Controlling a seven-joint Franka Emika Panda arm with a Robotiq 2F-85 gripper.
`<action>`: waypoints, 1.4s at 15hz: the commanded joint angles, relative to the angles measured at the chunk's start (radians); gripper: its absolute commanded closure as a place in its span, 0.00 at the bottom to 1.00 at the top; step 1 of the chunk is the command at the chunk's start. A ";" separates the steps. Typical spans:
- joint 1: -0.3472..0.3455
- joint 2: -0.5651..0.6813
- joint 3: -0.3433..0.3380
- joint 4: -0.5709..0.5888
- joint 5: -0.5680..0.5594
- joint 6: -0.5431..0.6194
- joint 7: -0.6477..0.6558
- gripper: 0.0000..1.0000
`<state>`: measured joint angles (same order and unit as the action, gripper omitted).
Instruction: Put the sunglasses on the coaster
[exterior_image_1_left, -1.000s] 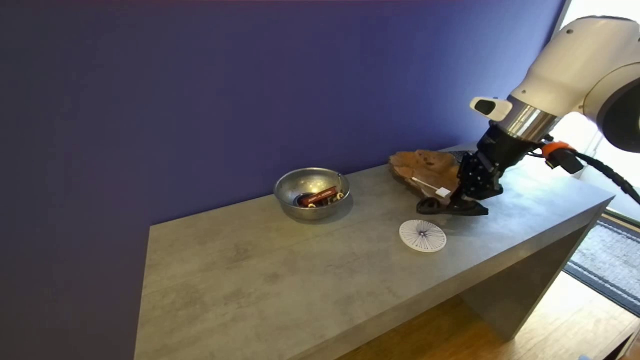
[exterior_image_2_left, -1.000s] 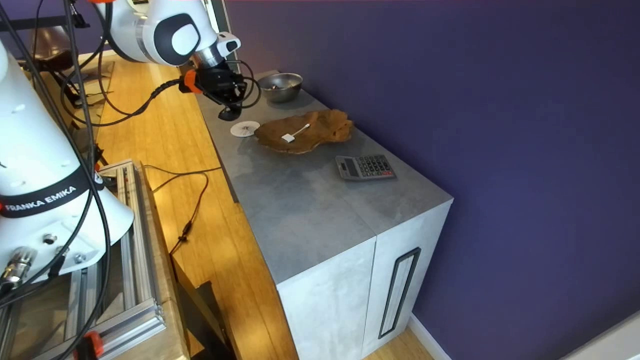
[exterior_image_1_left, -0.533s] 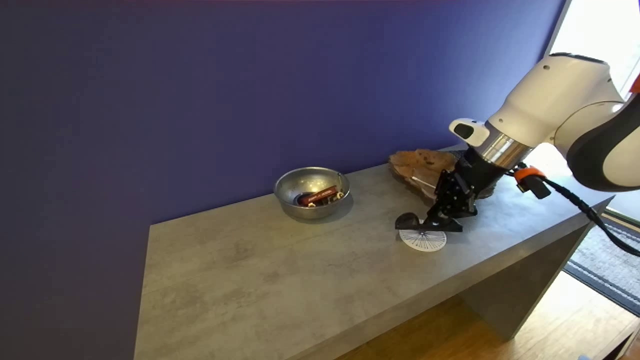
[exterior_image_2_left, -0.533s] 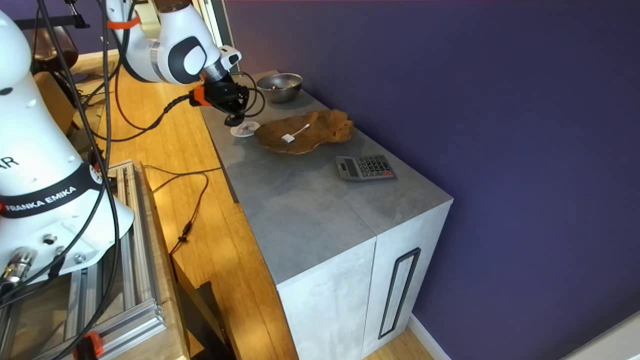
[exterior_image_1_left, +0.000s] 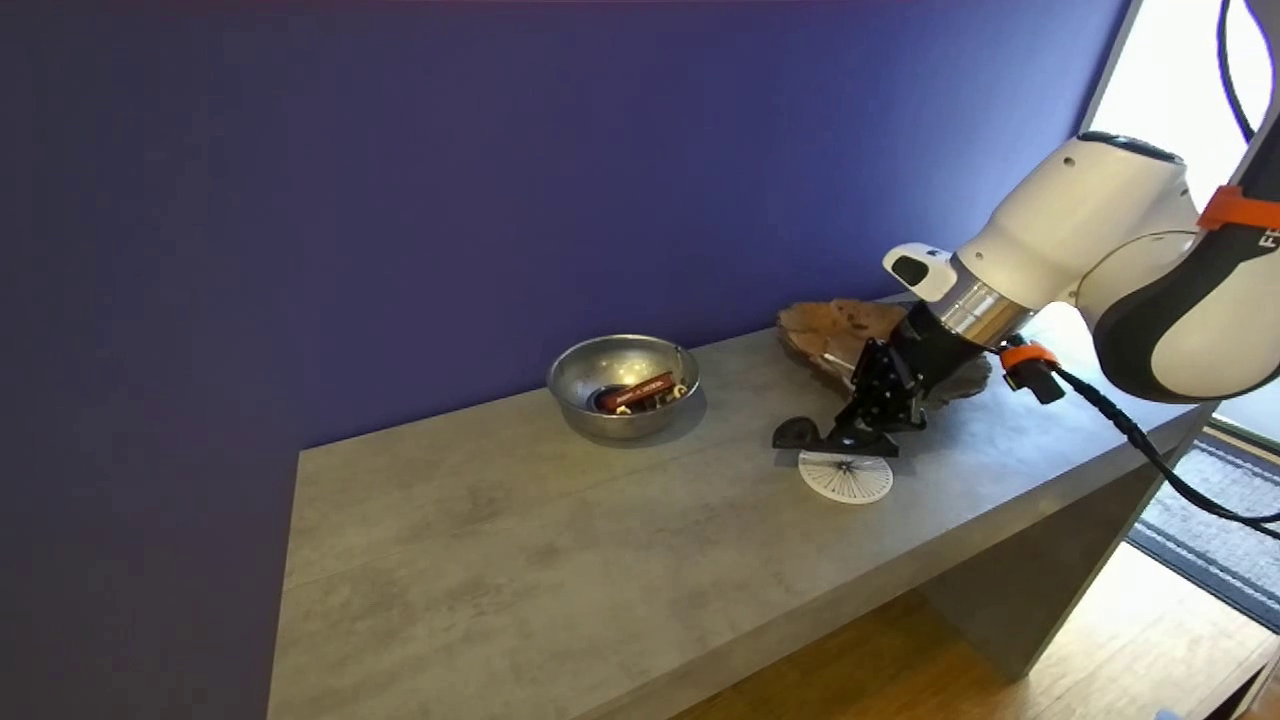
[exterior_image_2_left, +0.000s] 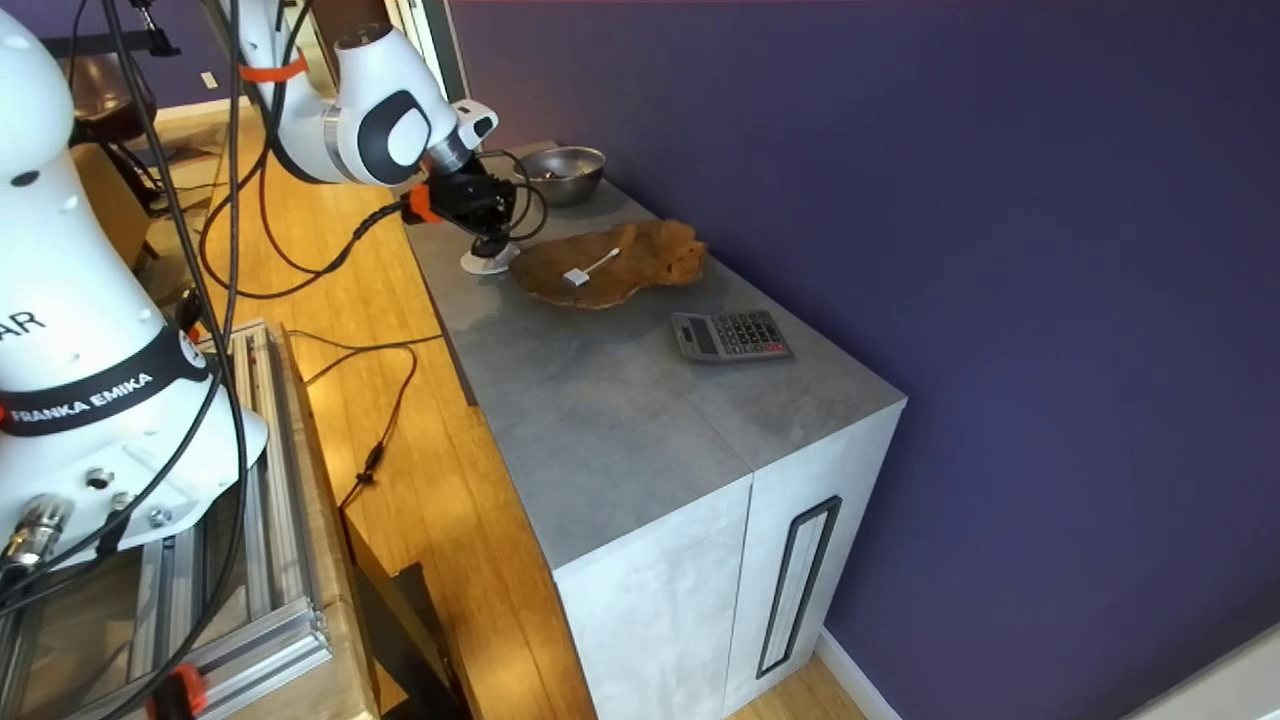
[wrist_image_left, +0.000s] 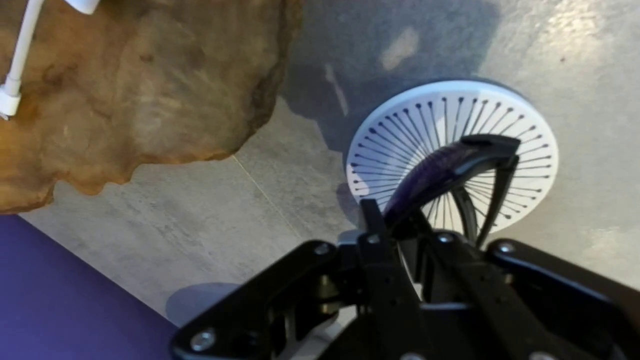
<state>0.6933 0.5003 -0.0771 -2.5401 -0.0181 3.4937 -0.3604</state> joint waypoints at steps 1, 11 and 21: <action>0.034 -0.052 -0.014 -0.062 -0.005 0.003 -0.020 0.97; 0.125 -0.074 -0.097 -0.094 0.031 0.020 -0.073 0.97; 0.128 -0.057 -0.107 -0.073 0.021 -0.001 -0.090 0.97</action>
<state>0.7990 0.4513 -0.1771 -2.6111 -0.0123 3.5085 -0.4283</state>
